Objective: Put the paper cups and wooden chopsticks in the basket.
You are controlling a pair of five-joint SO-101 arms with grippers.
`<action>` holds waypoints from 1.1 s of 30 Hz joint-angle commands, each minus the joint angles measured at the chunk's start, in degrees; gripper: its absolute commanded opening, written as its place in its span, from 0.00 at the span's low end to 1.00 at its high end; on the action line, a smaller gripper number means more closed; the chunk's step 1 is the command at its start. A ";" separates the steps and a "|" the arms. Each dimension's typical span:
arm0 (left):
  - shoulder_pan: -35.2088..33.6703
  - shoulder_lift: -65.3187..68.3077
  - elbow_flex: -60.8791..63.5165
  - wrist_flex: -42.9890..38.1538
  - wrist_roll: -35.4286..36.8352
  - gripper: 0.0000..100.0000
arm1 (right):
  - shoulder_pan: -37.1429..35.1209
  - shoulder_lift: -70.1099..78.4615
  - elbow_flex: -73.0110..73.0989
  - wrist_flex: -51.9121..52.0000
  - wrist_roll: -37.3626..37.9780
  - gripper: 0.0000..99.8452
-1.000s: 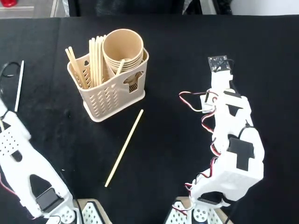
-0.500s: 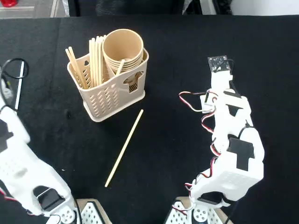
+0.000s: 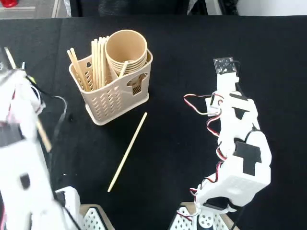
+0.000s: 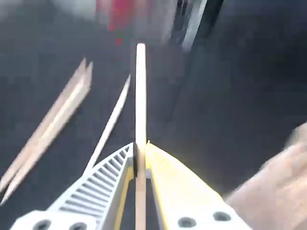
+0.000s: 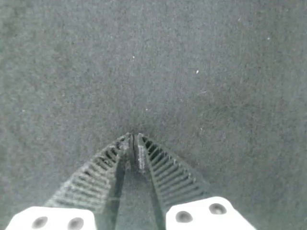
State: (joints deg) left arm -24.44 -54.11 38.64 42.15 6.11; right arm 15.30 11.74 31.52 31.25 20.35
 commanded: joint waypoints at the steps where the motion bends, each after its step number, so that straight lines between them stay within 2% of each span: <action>1: 6.64 -17.32 2.86 -16.35 7.30 0.03 | 0.18 -3.38 -0.31 -0.26 0.62 0.01; 5: 16.22 -19.52 4.70 -33.85 7.65 0.03 | 0.18 -3.38 -0.31 -0.26 0.62 0.01; 11: 25.01 -13.63 5.93 -35.52 7.65 0.03 | 0.18 -3.38 -0.40 -0.26 0.62 0.01; 14: 25.63 -8.35 7.34 -36.75 7.65 0.03 | 0.18 -3.38 -0.40 -0.26 0.62 0.01; 21: 22.73 6.86 10.77 -48.35 8.00 0.03 | 0.18 -3.38 -0.40 -0.26 0.62 0.01; 25: 22.90 9.58 10.33 -45.01 8.09 0.04 | 0.18 -3.38 -0.40 -0.26 0.62 0.01; 29: 22.90 6.51 7.52 -39.38 8.09 0.03 | 0.18 -3.38 -0.40 -0.26 0.62 0.01; 33: 23.25 2.29 7.34 -38.51 8.09 0.03 | 0.18 -3.38 -0.40 -0.26 0.62 0.01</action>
State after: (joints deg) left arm -1.32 -48.22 49.45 3.30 13.49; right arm 15.30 11.74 31.52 31.25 20.35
